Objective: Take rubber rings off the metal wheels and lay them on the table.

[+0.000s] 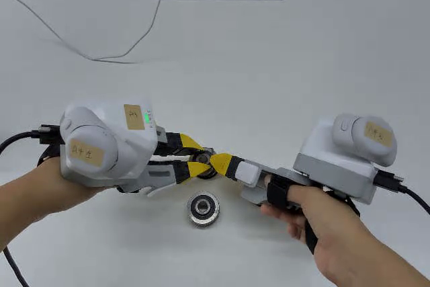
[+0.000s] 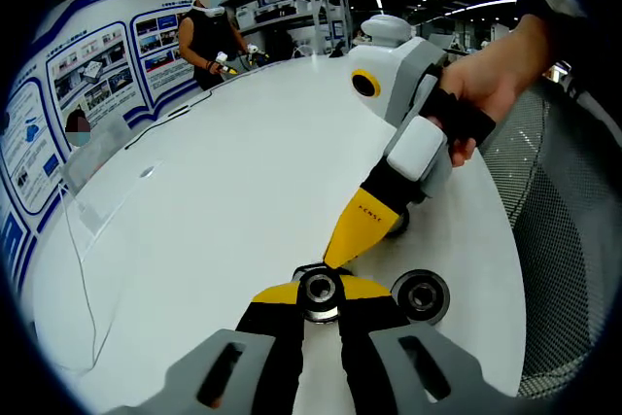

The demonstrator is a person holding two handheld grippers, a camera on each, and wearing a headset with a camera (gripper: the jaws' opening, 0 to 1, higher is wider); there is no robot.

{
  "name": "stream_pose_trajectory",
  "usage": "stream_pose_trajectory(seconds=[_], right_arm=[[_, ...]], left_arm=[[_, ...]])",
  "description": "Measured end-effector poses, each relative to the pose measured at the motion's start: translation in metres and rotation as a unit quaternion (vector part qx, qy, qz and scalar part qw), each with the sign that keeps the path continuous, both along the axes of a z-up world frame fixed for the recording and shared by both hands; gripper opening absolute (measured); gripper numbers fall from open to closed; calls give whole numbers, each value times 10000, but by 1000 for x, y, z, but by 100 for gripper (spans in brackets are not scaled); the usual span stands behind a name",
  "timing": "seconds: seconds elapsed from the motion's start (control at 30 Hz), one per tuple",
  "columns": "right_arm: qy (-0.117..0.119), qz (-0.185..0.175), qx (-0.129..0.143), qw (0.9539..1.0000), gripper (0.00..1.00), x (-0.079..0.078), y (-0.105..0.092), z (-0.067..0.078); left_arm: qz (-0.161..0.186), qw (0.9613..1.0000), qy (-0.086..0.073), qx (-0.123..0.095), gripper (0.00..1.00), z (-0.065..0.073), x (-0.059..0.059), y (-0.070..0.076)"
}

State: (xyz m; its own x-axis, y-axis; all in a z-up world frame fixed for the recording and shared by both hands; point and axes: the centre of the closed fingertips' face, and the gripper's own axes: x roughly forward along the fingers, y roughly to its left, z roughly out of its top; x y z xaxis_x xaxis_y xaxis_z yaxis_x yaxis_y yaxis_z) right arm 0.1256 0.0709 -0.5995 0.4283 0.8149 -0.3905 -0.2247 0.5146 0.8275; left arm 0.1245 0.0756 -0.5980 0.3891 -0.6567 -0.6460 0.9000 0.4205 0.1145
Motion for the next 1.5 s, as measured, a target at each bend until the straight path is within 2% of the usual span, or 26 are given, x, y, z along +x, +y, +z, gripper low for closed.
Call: stream_pose_trajectory(seconds=[0.4, 0.67, 0.8, 0.9, 1.03, 1.4, 1.5], right_arm=[[-58, 94, 90, 9999, 0, -4, 3, 6], [116, -38, 268, 9996, 0, -5, 1, 8], [59, 14, 237, 9997, 0, -6, 3, 9], [56, 9, 203, 9998, 0, -5, 2, 8], [103, -38, 49, 9999, 1, -4, -1, 1], [174, -129, 23, 9998, 1, -3, -2, -5], [198, -148, 55, 9997, 1, -2, -1, -6]], left_arm=[[22, 10000, -23, -29, 13, 0, 0, 0], [25, 10000, -63, -31, 13, 1, 0, 0], [33, 9999, -108, -10, 13, 1, 0, 0], [-24, 9998, -206, 73, 13, 1, 0, 0], [26, 9998, -183, 75, 13, 0, 2, 1], [51, 9999, -60, 137, 15, -4, 4, 4], [30, 10000, -3, 50, 17, -1, 0, 4]])
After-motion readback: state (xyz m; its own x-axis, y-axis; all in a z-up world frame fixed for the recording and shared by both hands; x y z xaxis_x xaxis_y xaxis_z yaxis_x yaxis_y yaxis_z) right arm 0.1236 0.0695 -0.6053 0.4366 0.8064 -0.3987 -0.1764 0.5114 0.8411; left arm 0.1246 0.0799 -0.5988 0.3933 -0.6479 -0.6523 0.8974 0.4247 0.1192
